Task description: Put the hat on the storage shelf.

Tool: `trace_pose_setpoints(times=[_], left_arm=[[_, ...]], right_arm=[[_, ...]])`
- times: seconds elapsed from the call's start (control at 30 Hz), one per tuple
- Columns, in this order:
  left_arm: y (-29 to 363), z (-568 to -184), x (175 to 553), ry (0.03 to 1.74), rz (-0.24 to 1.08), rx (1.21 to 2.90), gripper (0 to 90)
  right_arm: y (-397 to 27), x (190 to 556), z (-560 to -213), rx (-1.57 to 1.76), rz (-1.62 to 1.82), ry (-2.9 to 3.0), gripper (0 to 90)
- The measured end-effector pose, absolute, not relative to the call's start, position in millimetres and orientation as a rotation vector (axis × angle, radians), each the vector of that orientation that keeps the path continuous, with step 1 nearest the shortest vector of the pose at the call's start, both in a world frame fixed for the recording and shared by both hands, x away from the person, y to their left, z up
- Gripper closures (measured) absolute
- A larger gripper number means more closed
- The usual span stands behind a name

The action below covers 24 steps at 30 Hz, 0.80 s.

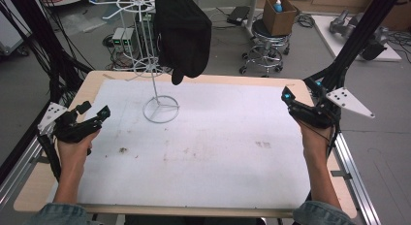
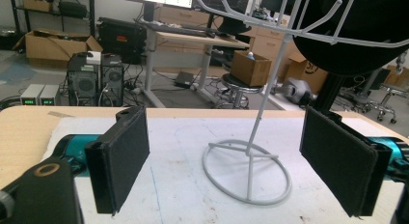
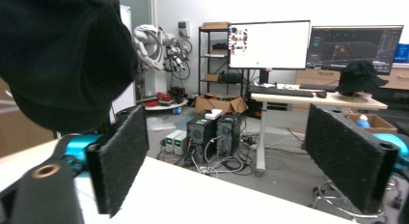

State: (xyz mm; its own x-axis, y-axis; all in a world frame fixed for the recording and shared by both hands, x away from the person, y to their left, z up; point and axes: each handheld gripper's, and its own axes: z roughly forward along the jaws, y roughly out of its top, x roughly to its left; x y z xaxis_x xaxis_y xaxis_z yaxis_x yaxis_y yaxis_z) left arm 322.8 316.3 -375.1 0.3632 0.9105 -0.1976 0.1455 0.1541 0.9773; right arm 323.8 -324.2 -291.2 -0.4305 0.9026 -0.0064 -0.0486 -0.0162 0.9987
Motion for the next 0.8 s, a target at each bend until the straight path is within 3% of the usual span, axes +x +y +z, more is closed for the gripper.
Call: trace_pose_setpoints(times=[0.8], left_arm=[[313, -377, 323, 1.081, 0.740, 1.327, 17.9]], right_arm=[[-329, 288, -346, 1.010, 1.519, 1.533, 11.5]])
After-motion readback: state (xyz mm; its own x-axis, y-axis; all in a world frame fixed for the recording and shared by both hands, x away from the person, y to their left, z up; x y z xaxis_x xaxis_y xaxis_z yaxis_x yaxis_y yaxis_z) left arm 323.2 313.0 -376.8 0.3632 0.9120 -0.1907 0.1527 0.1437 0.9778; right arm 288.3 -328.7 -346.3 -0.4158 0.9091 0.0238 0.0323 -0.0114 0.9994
